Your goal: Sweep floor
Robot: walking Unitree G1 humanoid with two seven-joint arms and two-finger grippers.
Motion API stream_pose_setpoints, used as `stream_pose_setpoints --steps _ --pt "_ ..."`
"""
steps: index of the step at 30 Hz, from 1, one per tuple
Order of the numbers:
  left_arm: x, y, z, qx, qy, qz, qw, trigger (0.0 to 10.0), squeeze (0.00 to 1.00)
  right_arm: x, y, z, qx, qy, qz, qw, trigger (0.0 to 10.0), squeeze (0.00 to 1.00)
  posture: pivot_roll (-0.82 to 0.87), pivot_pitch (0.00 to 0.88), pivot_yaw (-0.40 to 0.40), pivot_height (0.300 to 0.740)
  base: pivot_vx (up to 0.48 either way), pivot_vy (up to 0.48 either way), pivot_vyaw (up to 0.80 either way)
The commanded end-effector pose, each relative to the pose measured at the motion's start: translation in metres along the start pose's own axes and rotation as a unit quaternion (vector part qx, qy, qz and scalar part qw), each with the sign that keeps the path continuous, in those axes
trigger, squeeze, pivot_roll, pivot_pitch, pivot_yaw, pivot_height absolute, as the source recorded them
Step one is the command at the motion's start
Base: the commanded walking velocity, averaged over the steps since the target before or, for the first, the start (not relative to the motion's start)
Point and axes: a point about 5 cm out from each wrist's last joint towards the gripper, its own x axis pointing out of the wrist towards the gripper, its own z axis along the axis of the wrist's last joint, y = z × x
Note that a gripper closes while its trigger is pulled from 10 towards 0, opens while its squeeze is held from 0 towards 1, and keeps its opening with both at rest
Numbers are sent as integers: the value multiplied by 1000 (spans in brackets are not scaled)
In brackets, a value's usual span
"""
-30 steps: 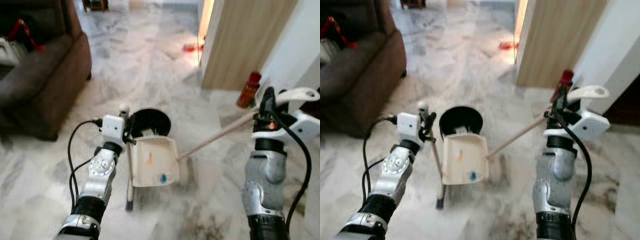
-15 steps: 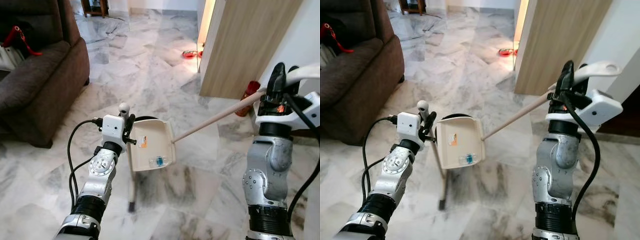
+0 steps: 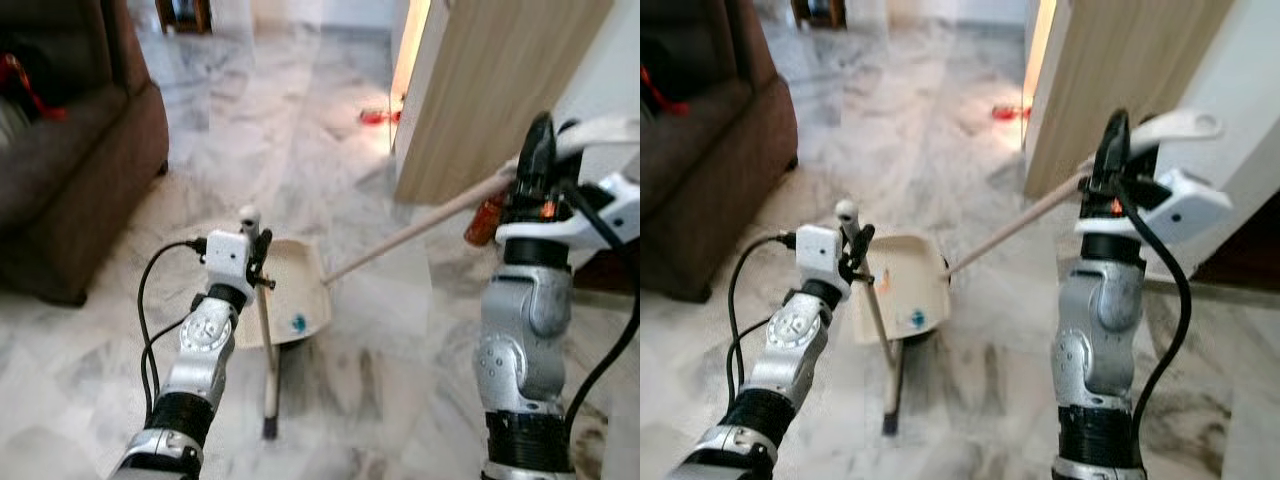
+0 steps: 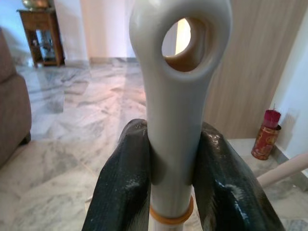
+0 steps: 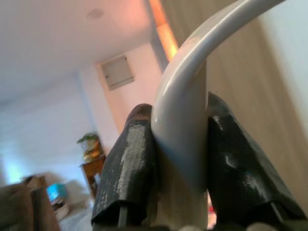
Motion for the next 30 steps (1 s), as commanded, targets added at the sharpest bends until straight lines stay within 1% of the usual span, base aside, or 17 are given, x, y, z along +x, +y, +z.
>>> stream_pose_setpoints --steps 1,8,9,12,15,23,30 --pt "6 -3 11 5 -26 -8 1000 10000 0 6 4 20 22 -49 1 999 10000 0 93 103 -46 740 240 0 0" --pt "1 0 8 6 -25 -8 1000 10000 0 6 4 20 23 -46 2 999 10000 0 94 103 -45 740 34 0 0" --pt "-3 2 6 10 -22 -7 1000 10000 0 6 4 19 23 -44 1 999 10000 0 95 105 -44 740 0 0 0" --pt "-7 4 4 13 -19 -6 1000 10000 0 5 4 19 23 -43 0 999 10000 0 98 107 -44 740 0 0 0" --pt "-9 6 3 14 -15 -2 1000 10000 0 5 4 18 24 -41 0 999 10000 0 98 108 -44 740 0 0 0" --pt "-9 8 3 10 -13 4 1000 10000 0 5 3 17 26 -37 -1 999 10000 0 99 108 -44 740 0 0 0" --pt "-9 7 3 9 -12 2 1000 10000 0 5 3 17 27 -36 -3 999 10000 0 97 110 -44 740 0 330 0"
